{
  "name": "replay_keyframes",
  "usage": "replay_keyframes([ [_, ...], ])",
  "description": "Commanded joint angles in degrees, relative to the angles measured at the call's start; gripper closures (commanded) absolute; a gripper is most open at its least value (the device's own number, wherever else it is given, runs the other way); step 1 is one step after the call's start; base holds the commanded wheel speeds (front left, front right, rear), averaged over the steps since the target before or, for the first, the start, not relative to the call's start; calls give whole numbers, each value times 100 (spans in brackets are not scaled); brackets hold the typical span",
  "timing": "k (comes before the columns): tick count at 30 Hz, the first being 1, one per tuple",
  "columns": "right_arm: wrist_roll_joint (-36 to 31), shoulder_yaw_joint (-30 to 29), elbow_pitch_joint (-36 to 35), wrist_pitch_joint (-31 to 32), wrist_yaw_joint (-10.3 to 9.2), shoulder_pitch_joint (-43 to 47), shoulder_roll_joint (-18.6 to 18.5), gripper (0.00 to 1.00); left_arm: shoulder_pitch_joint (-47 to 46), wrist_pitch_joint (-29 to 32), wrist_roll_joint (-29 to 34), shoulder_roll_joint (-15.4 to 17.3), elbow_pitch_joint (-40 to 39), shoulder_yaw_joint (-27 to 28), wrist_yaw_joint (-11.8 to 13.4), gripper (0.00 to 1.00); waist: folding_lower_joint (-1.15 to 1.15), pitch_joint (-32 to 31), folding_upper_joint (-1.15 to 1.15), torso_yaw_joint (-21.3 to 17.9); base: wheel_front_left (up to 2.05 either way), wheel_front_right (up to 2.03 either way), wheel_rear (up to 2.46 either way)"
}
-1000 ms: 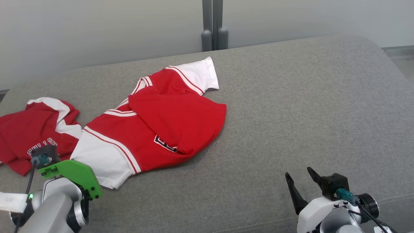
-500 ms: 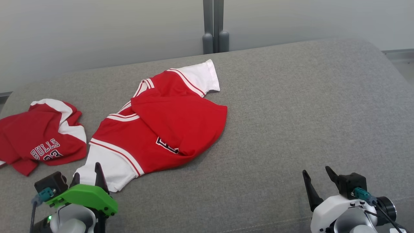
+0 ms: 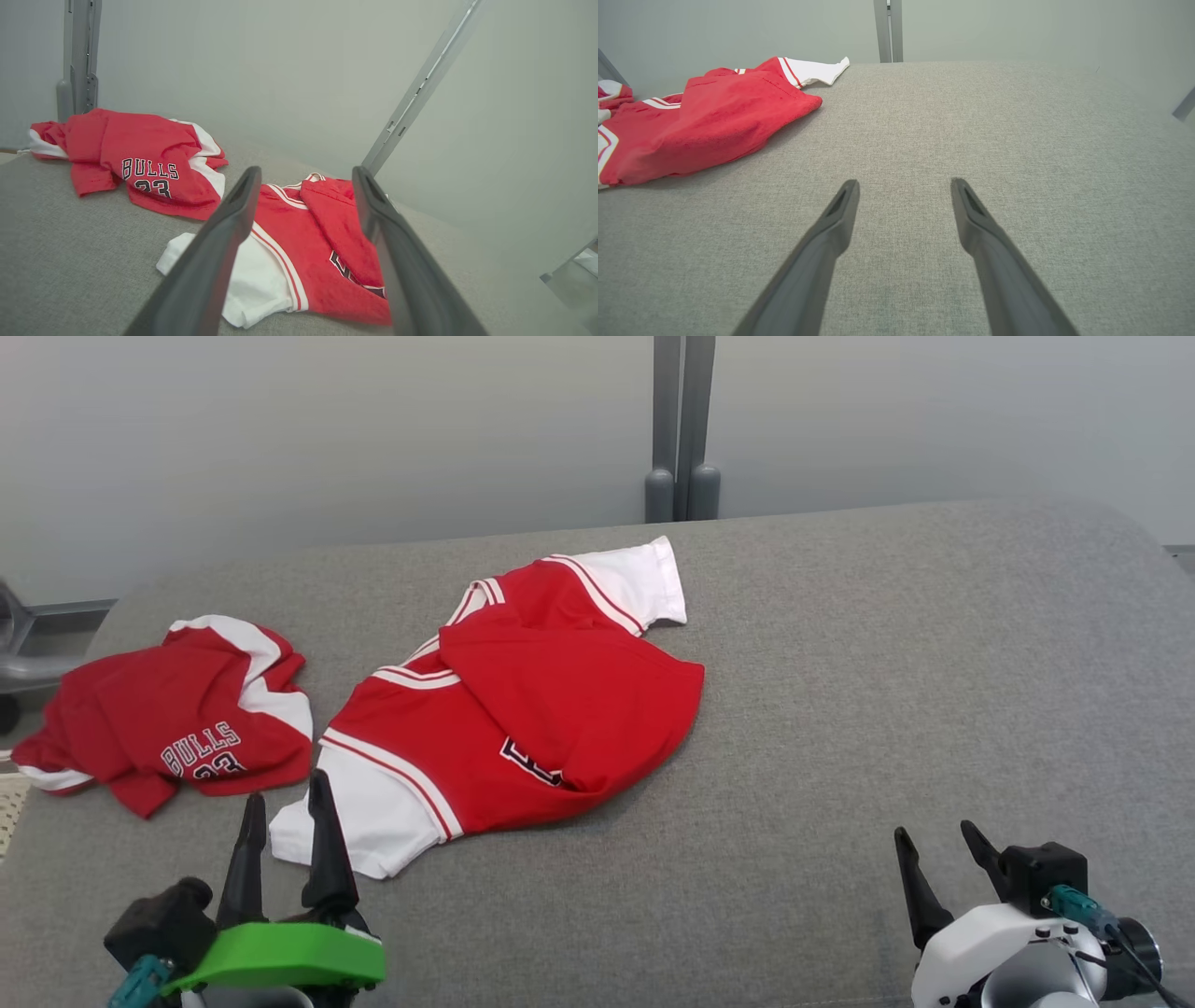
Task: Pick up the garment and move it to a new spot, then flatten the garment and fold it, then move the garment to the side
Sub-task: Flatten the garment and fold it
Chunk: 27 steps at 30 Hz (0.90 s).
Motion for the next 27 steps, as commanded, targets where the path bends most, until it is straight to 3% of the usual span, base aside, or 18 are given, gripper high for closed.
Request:
replay_keyframes([
  [1,84,-3,20,-74,-6,90,-12,0,263,-2,349,-116,-108,148,-201,0,0,-111,0,130,0,0,0],
  [5,147,-16,43,-215,-6,135,-12,0,635,-1,1084,-250,-178,284,-418,0,0,-185,0,214,0,0,0],
  [11,178,4,87,-363,-6,236,-13,0,1087,-2,1713,-335,-221,418,-491,0,0,-275,0,299,0,0,0],
  [21,30,57,30,-341,-6,234,-12,0,1330,-2,2023,-398,-84,601,-652,0,0,-281,0,499,0,0,0],
  [27,-7,338,100,133,-6,-246,-9,0,1158,-3,2086,-449,-53,540,-782,0,0,-172,0,699,0,0,0],
])
